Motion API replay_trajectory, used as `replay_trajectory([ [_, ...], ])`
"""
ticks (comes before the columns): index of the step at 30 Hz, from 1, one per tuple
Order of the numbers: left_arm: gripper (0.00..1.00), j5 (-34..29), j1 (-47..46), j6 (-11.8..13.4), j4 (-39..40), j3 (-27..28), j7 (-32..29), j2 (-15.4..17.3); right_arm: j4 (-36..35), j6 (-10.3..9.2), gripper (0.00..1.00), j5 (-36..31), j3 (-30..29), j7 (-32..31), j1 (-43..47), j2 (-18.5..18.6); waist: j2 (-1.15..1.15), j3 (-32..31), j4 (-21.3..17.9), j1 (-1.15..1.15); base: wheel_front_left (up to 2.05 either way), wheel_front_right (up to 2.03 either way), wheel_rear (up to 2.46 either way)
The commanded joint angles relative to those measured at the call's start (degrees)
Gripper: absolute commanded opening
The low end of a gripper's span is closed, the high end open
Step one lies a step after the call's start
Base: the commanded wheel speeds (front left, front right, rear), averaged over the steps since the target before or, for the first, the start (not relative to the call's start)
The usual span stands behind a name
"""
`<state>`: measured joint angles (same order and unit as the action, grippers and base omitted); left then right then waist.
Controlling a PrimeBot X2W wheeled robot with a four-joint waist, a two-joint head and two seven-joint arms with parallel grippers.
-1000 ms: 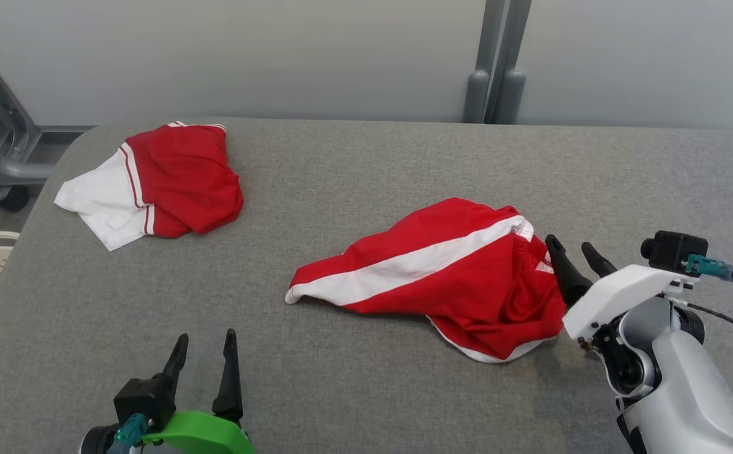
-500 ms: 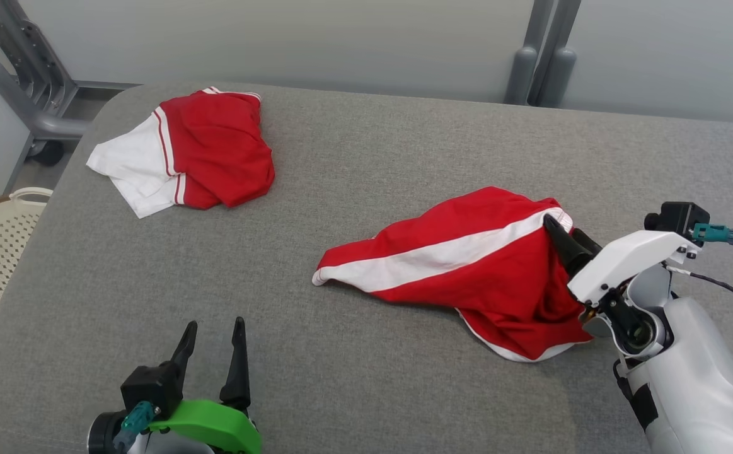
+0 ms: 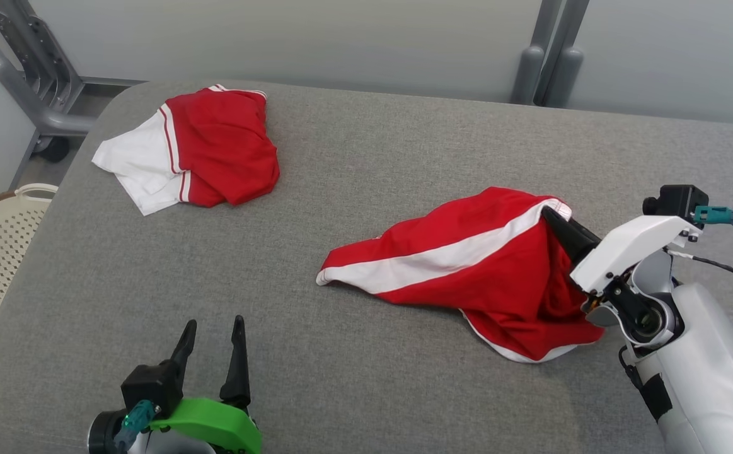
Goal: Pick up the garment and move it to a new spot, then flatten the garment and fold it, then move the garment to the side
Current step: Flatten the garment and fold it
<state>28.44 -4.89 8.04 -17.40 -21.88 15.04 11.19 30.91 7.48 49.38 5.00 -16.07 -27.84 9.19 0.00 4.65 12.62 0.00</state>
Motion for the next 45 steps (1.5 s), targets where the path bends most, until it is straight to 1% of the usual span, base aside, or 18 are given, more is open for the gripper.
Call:
replay_trajectory([
  [1, 1.0, -0.48, -0.29, -0.22, 0.0, 0.29, 0.15, -0.14, -0.54, 0.02, 0.5, 0.61, 0.33, -0.01, 0.1, 0.68, 0.0, -0.05, -0.15, 0.0, 0.0, 0.0, 0.0],
  [5, 1.0, -0.65, -0.11, -0.2, -0.01, 0.22, 0.15, -0.38, -1.08, 0.02, 0.47, 1.59, 1.26, 0.31, 0.24, 1.42, 0.0, -0.06, -0.45, 0.0, 0.0, 0.0, 0.0],
  [9, 1.0, -0.66, -0.27, -0.45, -0.18, 0.26, 0.15, -0.26, -0.94, 0.02, 0.41, 2.04, 2.26, 0.48, -0.2, 1.93, 0.0, 0.13, -0.61, 0.0, 0.0, 0.0, 0.0],
  [11, 1.0, -0.64, -0.43, -0.38, -0.33, 0.39, 0.15, -0.23, -0.8, 0.02, 0.31, 2.19, 2.93, 0.55, -0.63, 1.99, 0.0, 0.19, -0.66, 0.0, 0.0, 0.0, 0.0],
  [13, 1.0, -0.68, -0.54, -0.47, -0.5, 0.49, 0.15, -0.19, -0.67, 0.02, 0.19, 2.38, 3.72, 0.57, -0.97, 2.16, 0.0, 0.18, -0.74, 0.0, 0.0, 0.0, 0.0],
  [14, 1.0, -0.7, -0.57, -0.51, -0.56, 0.53, 0.15, -0.19, -0.54, 0.02, 0.06, 2.44, 4.03, 0.57, -1.04, 2.26, 0.0, 0.16, -0.78, 0.0, 0.0, 0.0, 0.0],
  [15, 1.0, -0.68, -0.58, -0.57, -0.64, 0.57, 0.15, -0.21, -0.32, 0.02, 0.0, 2.52, 4.32, 0.65, -1.11, 2.32, 0.0, 0.11, -0.82, 0.0, 0.0, 0.0, 0.0],
  [20, 1.0, -0.73, -0.43, -0.83, -0.97, 0.65, 0.16, -0.19, 0.88, 0.02, 0.0, 2.97, 5.55, 1.99, -2.22, 2.63, 0.0, -0.33, -1.13, 0.0, 0.0, 0.0, 0.0],
  [24, 1.0, -0.67, 0.15, -0.88, -1.19, 0.59, 0.16, -0.34, 0.07, 0.02, 0.0, 3.97, 6.71, 3.3, -1.71, 3.34, 0.0, -1.07, -1.74, 0.0, 0.0, 0.0, 0.0],
  [27, 1.0, -0.37, 0.73, -1.05, -1.39, 0.25, 0.16, -0.65, -1.69, 0.01, 0.0, 5.03, 7.69, 4.36, 0.44, 4.29, 0.0, -1.88, -2.37, 0.0, 0.0, 0.0, 0.0],
  [33, 1.0, 1.07, 1.62, -2.04, -2.06, 0.06, -0.09, -0.9, -8.94, 0.02, 0.0, 7.84, 8.52, 5.63, 6.87, 7.66, 0.0, -3.37, -4.36, 0.0, 0.0, 0.0, 0.0],
  [36, 1.0, 2.29, 1.91, -3.21, -2.61, -0.13, -0.5, -1.26, -12.35, 0.02, 0.0, 8.94, 8.15, 5.09, 10.58, 9.42, 0.0, -3.9, -5.82, 0.0, 0.0, 0.0, 0.0],
  [39, 1.0, 2.88, 1.65, -4.68, -3.55, -1.12, -1.37, -1.67, -14.89, 0.02, 0.0, 9.63, 7.59, 4.27, 14.21, 10.38, 0.0, -4.2, -7.15, 0.0, 0.0, 0.0, 0.0],
  [42, 1.0, 3.79, 0.66, -6.33, -5.11, -2.26, -2.78, -2.46, -15.8, 0.02, 0.0, 9.47, 6.35, 4.23, 16.95, 10.61, 0.0, -4.23, -8.32, 0.0, 0.0, 0.0, 0.0],
  [43, 1.0, 3.79, 0.66, -6.33, -5.11, -2.26, -2.78, -2.46, -15.8, 0.02, 0.0, 9.47, 6.35, 4.23, 16.95, 10.61, 0.0, -4.23, -8.32, 0.0, 0.0, 0.0, 0.0],
  [45, 1.0, 4.25, -0.35, -7.68, -6.75, -3.41, -3.98, -2.97, -15.61, 0.02, 0.0, 9.11, 5.56, 4.41, 18.07, 10.22, 0.0, -4.09, -8.99, 0.0, 0.0, 0.0, 0.0],
])
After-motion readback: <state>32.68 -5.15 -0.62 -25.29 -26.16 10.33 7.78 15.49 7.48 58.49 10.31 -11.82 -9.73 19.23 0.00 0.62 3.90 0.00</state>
